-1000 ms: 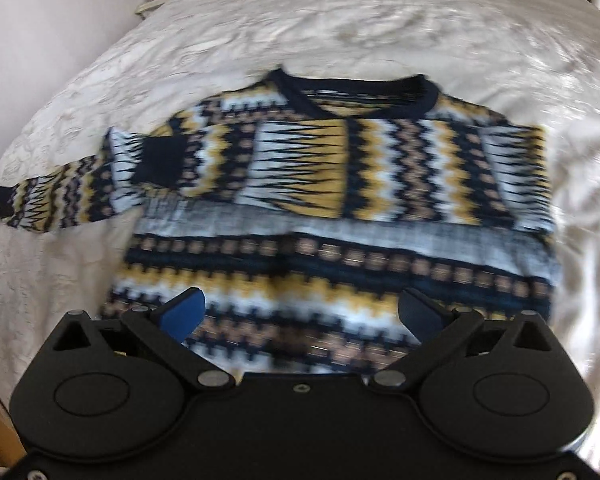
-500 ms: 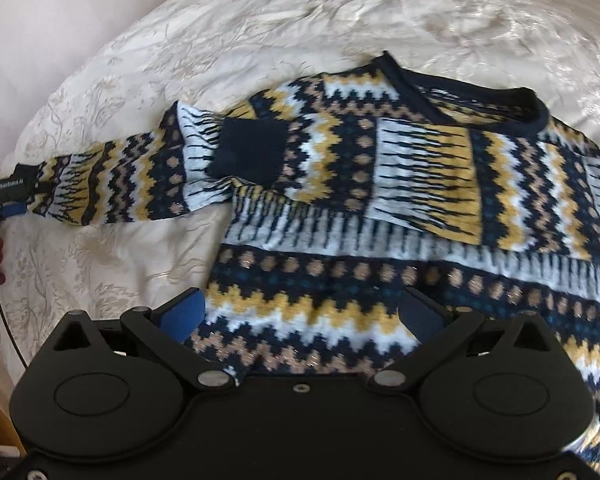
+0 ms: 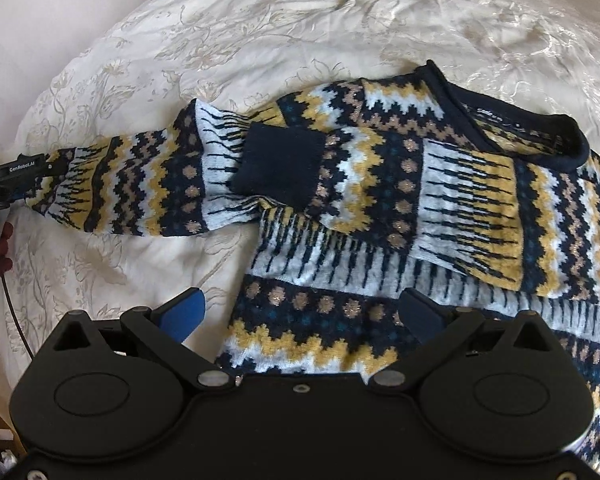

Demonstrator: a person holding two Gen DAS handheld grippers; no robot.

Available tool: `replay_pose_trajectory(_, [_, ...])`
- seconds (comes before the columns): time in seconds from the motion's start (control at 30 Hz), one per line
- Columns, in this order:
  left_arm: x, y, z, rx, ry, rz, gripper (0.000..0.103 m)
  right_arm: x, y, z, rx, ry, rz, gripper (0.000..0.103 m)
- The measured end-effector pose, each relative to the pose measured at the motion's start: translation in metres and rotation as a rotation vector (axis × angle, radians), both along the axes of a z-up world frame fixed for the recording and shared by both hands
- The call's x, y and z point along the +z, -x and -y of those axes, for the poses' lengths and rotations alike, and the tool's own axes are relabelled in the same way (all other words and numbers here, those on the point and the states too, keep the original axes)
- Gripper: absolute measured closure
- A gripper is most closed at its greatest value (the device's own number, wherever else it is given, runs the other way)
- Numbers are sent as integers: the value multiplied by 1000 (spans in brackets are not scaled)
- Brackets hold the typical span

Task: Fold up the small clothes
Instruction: 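Grasp the cuff with the left gripper and fold the sleeve across the body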

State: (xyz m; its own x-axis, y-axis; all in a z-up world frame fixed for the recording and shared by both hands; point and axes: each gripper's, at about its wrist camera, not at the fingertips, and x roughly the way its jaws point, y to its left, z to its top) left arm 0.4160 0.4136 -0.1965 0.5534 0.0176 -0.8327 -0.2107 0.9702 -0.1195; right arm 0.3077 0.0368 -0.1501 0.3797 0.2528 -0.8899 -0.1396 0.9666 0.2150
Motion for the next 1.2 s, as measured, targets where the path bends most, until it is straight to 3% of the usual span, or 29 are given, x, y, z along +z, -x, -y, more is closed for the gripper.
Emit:
replay_pose_trajectory(0.07, [2,1,-1,29,8,7,8,0,-1,-1,3,-4,-5,0])
replay_pose_trajectory(0.13, [6,2,-3,62,-5,-3,42,1,0,-2,3,-7,-4,0])
replay_pose_trajectory(0.17, [8,3,-5,65,-1,-11,50,2,1,-2,3,-9,-3,0])
replay_pose_trajectory(0.23, [12,4,-11,59,59,-13,85,2,2,-1,3,-12,-3,0])
replay_pose_trajectory(0.27, [14,5,-13,57,86,-12,94,3,2,-1,3,-15,-1,0])
replay_pose_trajectory(0.53, [67,15,9,8,110,118,97,9,17,12,-15,-37,25,0])
replay_pose_trajectory(0.7, [110,12,54,-103,123,215,97,6,34,30,-46,-65,25,0])
replay_pose_trajectory(1.0, [169,15,191,-321,199,349,97,3,66,88,-85,-131,56,0])
replay_pose_trajectory(1.2, [176,20,310,-429,235,369,97,5,85,154,-142,-172,81,0])
